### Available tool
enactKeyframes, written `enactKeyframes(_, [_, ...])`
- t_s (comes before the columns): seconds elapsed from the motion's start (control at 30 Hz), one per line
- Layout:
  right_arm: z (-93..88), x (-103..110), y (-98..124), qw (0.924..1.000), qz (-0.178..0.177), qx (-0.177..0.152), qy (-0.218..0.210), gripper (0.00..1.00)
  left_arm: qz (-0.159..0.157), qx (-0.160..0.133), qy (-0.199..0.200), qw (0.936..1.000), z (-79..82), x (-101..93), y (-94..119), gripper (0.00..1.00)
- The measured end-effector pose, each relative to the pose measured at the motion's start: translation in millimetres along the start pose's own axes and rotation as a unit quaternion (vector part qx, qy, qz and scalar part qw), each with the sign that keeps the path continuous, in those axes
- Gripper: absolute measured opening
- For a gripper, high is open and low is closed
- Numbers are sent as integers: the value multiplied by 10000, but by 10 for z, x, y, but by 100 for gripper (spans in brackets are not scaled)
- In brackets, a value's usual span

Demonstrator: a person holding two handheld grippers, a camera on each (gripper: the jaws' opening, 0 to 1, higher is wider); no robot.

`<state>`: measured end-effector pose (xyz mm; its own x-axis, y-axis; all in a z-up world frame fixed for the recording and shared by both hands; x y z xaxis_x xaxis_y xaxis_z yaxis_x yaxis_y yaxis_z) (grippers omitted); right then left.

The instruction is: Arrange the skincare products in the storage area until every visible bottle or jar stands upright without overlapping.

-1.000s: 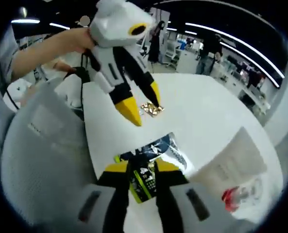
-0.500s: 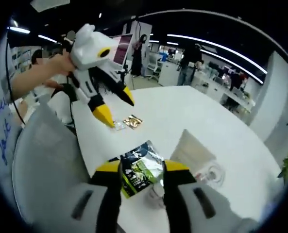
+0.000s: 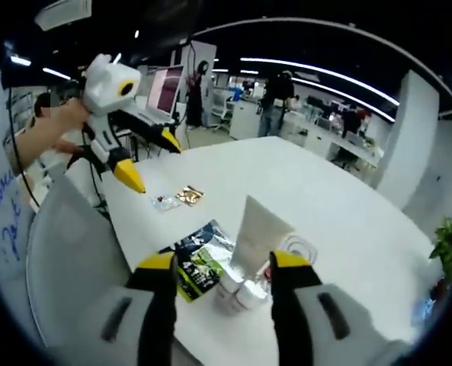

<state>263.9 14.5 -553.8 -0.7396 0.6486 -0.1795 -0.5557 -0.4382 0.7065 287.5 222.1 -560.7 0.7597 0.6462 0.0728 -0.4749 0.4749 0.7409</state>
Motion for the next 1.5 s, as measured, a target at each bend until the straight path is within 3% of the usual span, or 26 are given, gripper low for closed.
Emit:
enactKeyframes(0.2, [-92,-118,59,9996,-168,46,-206,62,85,-175,20,9998,1,-20,91,76])
enactKeyframes(0.4, [-138,-157,119,9990,-226,21,-378,73,281,-268,46,9992,-42,14,169,78])
enactKeyframes(0.57, [-215,-177,149,9978,-258,41,-614,82,245,-333,84,9991,-73,-41,235,81])
enactKeyframes(1.0, [-314,-230,249,9961,-436,91,-764,90,346,-206,240,9989,-176,-68,304,95])
enactKeyframes(1.5, [-384,-295,276,9942,-506,8,-954,96,529,-261,594,9965,-291,-20,348,97])
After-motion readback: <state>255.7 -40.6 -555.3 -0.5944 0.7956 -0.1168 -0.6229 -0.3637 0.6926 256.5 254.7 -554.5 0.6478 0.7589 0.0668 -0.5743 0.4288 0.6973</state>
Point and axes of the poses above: the point that each gripper's makers call its tool centre point, and the gripper's own axes: y roughly backward along the fingers, x roughly to its left, z roughly out of its top, the point moved 4 cm from there along y, roughly backward along the fingers, and after that the axes turned 14 degrees about x, right-handed, at the moved point
